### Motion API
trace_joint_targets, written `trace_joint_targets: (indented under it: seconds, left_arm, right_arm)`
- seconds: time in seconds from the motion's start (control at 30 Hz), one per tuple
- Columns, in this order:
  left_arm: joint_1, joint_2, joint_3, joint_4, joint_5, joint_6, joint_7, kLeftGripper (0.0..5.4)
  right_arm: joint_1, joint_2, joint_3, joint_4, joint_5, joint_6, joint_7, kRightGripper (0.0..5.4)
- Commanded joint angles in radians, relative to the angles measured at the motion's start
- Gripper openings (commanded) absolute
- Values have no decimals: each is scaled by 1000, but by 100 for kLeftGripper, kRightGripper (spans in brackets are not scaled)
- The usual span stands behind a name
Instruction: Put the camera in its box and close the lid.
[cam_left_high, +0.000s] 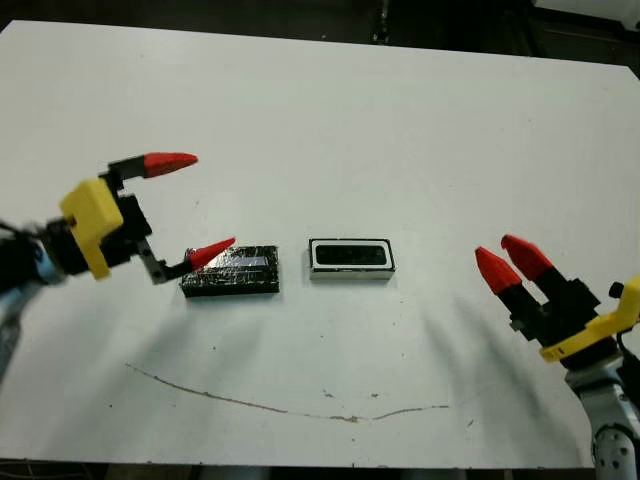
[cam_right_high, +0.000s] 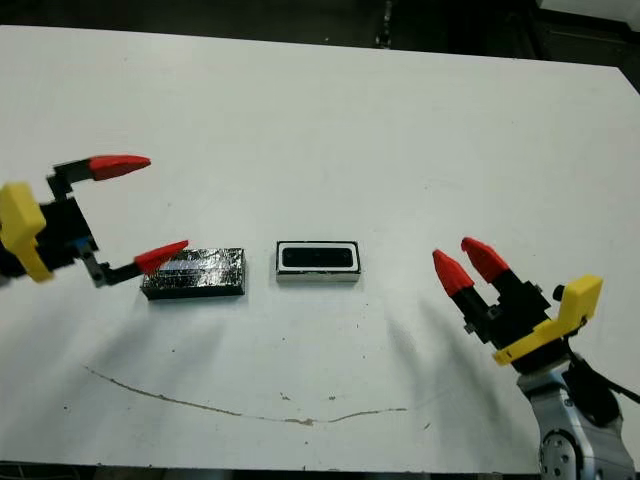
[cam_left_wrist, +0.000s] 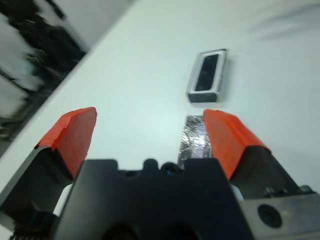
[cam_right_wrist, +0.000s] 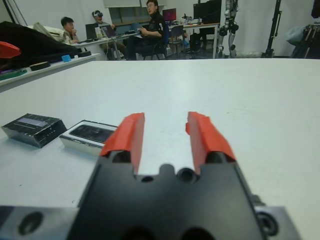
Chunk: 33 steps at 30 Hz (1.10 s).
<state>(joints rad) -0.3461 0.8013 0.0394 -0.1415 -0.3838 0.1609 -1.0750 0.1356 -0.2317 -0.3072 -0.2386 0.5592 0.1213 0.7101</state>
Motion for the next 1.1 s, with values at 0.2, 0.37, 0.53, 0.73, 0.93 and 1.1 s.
trace_joint_targets:
  seconds: [0.2,0.37,0.53,0.73,0.93,1.1]
  left_arm:
    - [-189,-40,-126,287,2,-55,-290,540]
    - [-227,-82,-161,384,39,-100,-355,540]
    - [-213,-79,-201,345,120,-105,-320,540]
    - [-184,-78,-237,299,213,-111,-256,540]
    - [-155,-80,-254,266,275,-111,-197,540]
    - [-136,-71,-278,232,332,-107,-151,540]
  right_arm:
    - [4,-3,12,17,18,-14,-24,90]
    - [5,-4,15,17,26,-20,-35,17]
    - [5,-6,17,15,26,-28,-36,1]
    - [10,-13,15,2,22,-24,-52,1]
    - [18,-19,15,-17,26,-13,-58,1]
    - [18,-25,12,-13,33,-22,-42,1]
